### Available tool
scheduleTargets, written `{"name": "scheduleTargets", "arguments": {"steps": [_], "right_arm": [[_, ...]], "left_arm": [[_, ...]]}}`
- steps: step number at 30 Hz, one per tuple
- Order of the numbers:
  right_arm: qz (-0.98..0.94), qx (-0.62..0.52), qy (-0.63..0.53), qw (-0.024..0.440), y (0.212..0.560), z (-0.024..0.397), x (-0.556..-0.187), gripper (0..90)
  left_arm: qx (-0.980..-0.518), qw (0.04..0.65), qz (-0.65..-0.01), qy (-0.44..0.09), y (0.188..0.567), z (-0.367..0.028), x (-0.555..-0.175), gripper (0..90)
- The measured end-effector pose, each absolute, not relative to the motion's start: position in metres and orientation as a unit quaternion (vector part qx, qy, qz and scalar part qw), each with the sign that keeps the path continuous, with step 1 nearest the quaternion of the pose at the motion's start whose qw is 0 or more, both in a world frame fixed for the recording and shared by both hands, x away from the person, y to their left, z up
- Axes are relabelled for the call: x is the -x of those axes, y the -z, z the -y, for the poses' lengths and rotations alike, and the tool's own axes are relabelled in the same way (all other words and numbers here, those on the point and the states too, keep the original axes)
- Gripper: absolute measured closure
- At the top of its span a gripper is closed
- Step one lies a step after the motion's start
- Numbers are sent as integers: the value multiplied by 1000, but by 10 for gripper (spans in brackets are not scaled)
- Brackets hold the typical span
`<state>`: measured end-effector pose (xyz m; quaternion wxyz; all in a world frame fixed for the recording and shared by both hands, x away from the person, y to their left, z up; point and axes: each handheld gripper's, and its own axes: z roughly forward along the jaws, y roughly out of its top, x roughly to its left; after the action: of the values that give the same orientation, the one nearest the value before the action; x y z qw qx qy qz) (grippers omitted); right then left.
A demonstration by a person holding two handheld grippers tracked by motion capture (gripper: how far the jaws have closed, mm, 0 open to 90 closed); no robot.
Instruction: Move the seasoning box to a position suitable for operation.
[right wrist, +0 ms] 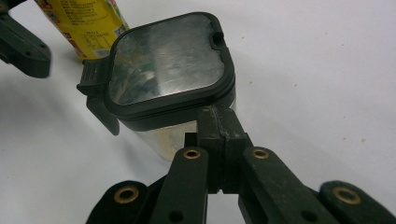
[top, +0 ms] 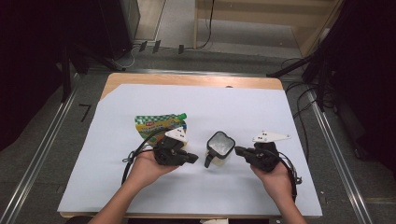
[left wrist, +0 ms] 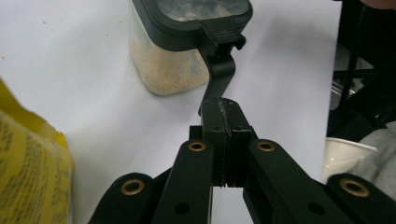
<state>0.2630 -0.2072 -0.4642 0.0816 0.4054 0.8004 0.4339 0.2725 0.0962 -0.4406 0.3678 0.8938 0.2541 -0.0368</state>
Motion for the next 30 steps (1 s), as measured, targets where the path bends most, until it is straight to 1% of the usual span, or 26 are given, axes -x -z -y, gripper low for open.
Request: {"name": "scheduleTargets", "arguments": {"steps": [9,15,30], "right_arm": [[-801,-408,-431,83,464,203,-259,900],[-803,-406,-428,83,464,201,-258,900],[-804,-419,-411,97,470,195,-264,900]], "left_arm": [[-894,364,-260,18,454,-75,-276,900],[-893,361,-269,-2,459,-70,-277,900],[-888,379,-260,6,465,-54,-273,900]]}}
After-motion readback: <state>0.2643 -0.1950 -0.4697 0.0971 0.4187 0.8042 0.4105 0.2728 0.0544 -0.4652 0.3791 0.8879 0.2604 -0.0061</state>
